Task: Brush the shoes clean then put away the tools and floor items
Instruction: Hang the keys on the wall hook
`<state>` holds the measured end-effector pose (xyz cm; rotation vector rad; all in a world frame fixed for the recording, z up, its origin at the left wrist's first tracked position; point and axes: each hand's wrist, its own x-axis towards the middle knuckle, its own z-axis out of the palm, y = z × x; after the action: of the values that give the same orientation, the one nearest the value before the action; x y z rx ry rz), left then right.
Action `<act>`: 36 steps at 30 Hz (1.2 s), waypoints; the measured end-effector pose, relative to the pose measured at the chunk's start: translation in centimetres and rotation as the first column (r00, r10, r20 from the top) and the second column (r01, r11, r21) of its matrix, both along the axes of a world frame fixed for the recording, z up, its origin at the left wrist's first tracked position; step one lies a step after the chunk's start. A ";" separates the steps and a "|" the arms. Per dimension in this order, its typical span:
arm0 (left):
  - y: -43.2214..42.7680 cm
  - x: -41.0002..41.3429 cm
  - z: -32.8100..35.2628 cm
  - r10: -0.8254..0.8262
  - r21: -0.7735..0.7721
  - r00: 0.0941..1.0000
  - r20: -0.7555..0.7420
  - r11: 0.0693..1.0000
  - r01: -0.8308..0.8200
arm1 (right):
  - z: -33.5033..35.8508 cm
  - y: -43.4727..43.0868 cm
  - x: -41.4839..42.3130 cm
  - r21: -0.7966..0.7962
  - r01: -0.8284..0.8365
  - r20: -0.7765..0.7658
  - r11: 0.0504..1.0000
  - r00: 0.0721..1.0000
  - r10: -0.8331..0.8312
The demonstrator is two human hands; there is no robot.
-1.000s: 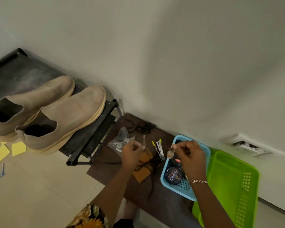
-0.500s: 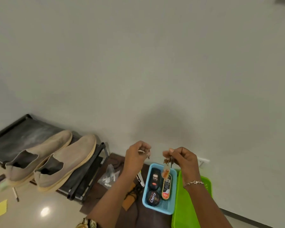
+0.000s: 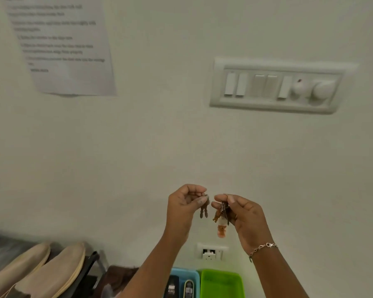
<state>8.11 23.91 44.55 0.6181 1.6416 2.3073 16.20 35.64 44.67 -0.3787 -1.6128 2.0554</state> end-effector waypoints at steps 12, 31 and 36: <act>8.7 4.2 9.8 0.071 0.091 0.958 -0.277 0.995 -0.047 | 9.5 6.3 4.5 0.109 0.369 -0.342 0.923 0.886 -0.314; 17.6 4.5 26.3 0.487 0.402 0.579 -0.654 0.872 -0.279 | 33.5 19.3 0.6 0.414 0.890 -0.668 0.191 0.440 -0.601; 19.1 4.3 27.9 0.530 0.411 0.480 -0.699 0.847 -0.337 | 34.4 20.5 -0.2 0.558 0.827 -0.617 0.069 0.468 -0.633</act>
<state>12.39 43.04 72.47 1.6793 2.0998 2.8213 16.04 56.13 79.12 -0.4599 -1.5183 0.3653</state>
